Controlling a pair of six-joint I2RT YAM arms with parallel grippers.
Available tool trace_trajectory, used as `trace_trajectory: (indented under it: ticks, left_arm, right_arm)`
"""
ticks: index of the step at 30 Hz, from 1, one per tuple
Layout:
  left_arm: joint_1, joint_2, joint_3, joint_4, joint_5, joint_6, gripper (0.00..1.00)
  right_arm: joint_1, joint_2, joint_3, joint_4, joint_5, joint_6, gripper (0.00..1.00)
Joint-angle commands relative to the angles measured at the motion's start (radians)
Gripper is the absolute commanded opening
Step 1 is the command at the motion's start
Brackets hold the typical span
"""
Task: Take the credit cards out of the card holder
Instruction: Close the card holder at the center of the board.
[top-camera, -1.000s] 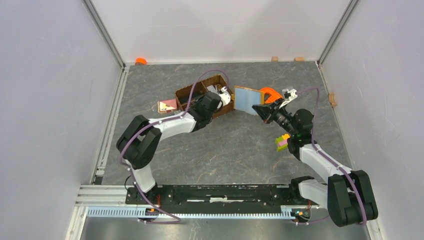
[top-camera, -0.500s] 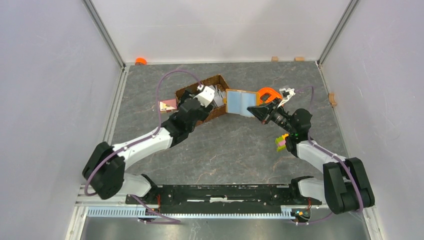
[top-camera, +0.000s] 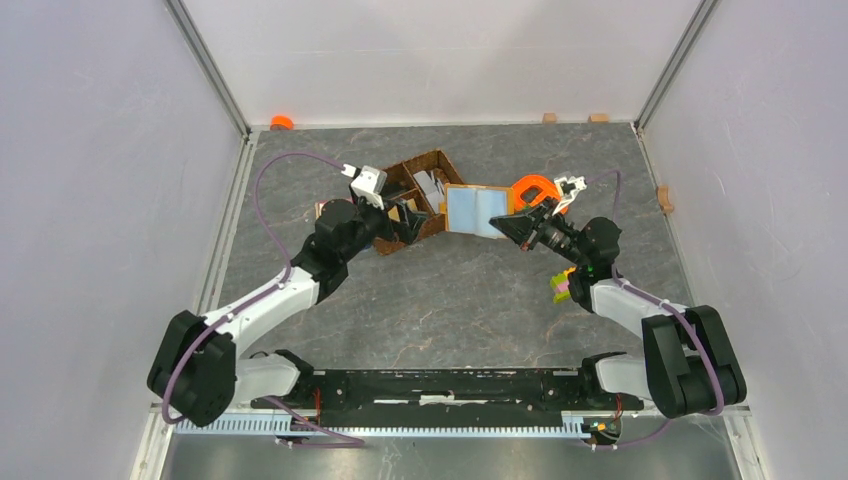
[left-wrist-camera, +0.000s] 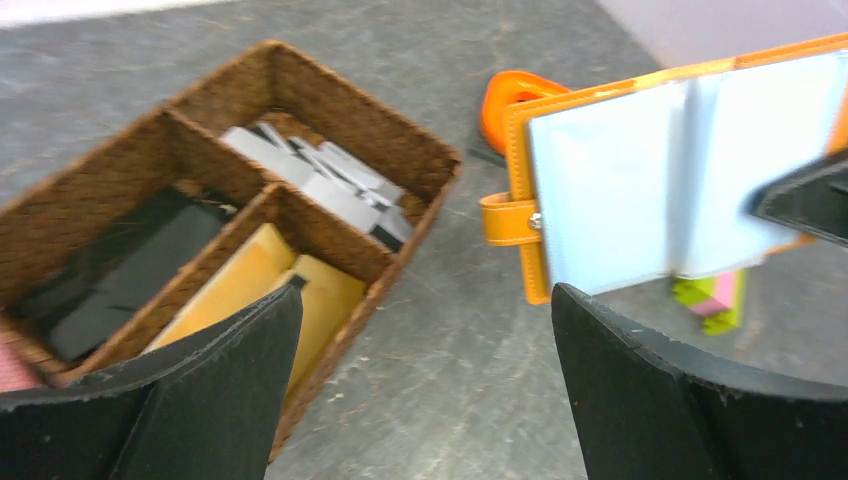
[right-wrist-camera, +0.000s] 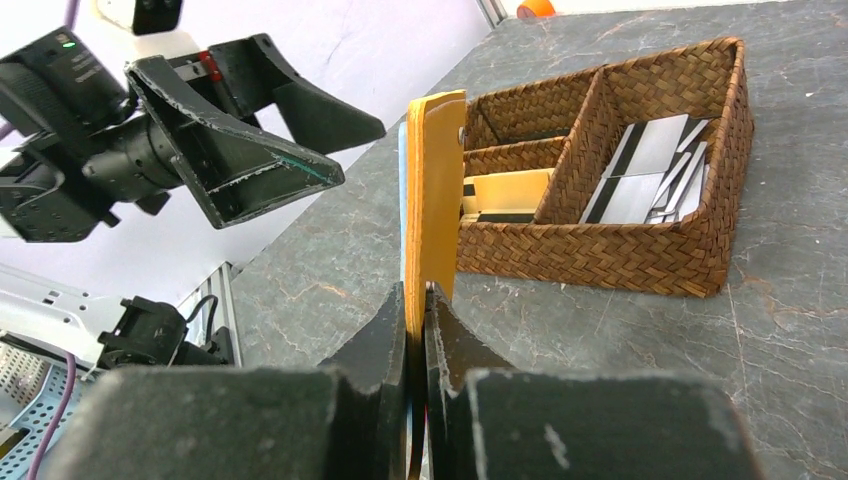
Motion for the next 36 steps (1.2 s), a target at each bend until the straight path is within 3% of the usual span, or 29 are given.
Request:
trace_trajectory:
  ticks: [1,19,29,31,36]
  left_arm:
    - [0.066,0.046,-0.038,0.203,0.356,-0.18,1.0]
    - [0.156,0.262,-0.094,0.763,0.682,-0.469,1.0]
    - [0.162,0.438,-0.051,1.094,0.806,-0.703,1.0]
    - [0.162,0.45,-0.039,1.1,0.823,-0.713,0.96]
    - [0.16,0.446,-0.032,1.127,0.857,-0.731,0.74]
  right_arm:
    - [0.006,-0.005,0.014,0.044,-0.006,-0.013,0.0]
    - [0.017,-0.018,-0.023,0.142,-0.026,0.009,0.0]
    - [0.036,0.002,-0.035,0.321,-0.099,0.152,0.0]
    - [0.047,0.007,-0.031,0.321,-0.103,0.153,0.0]
    - [0.078,0.04,0.013,0.252,-0.103,0.108,0.0]
